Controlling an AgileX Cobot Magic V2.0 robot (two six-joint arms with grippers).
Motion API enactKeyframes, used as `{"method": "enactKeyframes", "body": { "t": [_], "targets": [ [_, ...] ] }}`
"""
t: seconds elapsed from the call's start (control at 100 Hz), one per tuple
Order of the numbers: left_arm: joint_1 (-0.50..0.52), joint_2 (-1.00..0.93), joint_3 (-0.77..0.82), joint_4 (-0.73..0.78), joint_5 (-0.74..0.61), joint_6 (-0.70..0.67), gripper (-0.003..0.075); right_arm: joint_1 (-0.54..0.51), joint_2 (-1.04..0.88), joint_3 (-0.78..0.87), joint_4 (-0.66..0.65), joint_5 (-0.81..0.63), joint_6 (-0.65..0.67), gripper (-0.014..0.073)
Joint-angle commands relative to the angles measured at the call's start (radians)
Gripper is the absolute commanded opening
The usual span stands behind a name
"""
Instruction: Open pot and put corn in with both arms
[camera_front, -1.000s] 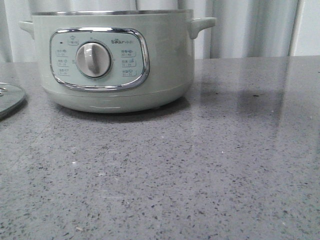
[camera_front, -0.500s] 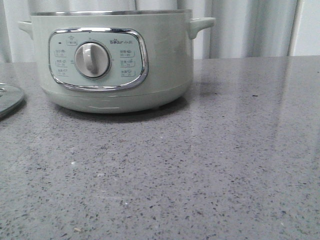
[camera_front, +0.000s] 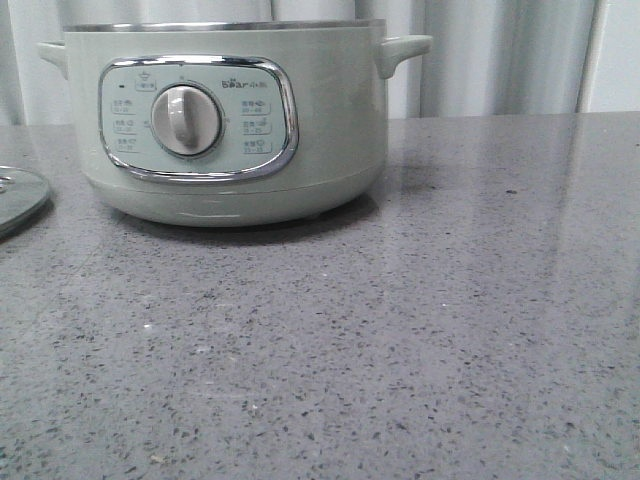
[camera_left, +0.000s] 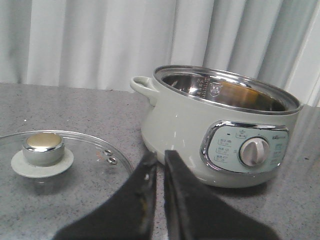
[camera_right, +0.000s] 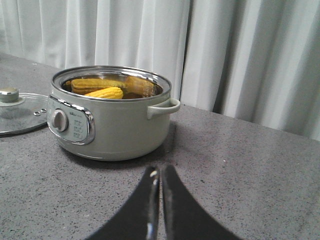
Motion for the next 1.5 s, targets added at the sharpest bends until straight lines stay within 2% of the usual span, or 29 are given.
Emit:
{"method": "enactKeyframes", "body": {
  "t": [0.0, 0.42, 0.51, 0.57, 0.68, 0.8, 1.03, 1.21, 1.49],
  "targets": [
    [-0.009, -0.029, -0.018, -0.036, -0.080, 0.000, -0.0020, -0.004, 0.025, -0.022, -0.009, -0.085, -0.005, -0.0058],
    [-0.009, -0.029, 0.011, -0.023, -0.077, 0.007, -0.0020, -0.004, 0.025, -0.022, -0.009, -0.085, -0.005, -0.0058],
    [-0.009, -0.029, 0.026, 0.047, -0.103, 0.021, -0.0020, -0.004, 0.025, -0.022, -0.009, -0.085, -0.005, -0.0058],
    [-0.002, -0.029, 0.049, 0.149, -0.139, 0.030, -0.0020, -0.004, 0.025, -0.022, -0.009, -0.085, -0.005, -0.0058],
    [0.032, -0.031, 0.112, 0.337, -0.138, 0.024, -0.0020, -0.004, 0.025, -0.022, -0.009, -0.085, -0.005, -0.0058],
    [0.069, -0.031, 0.180, 0.451, -0.138, 0.022, -0.0020, -0.004, 0.025, -0.022, -0.009, -0.085, -0.005, -0.0058],
    [0.075, -0.031, 0.270, 0.504, -0.144, -0.160, -0.0020, -0.004, 0.025, -0.022, -0.009, -0.085, -0.005, -0.0058],
    [0.075, -0.031, 0.310, 0.521, -0.191, -0.160, -0.0020, -0.004, 0.025, -0.022, -0.009, -0.085, -0.005, -0.0058],
    [0.075, -0.031, 0.310, 0.524, -0.189, -0.160, -0.0020, -0.004, 0.025, -0.022, -0.009, -0.085, -0.005, -0.0058]
  ]
}}
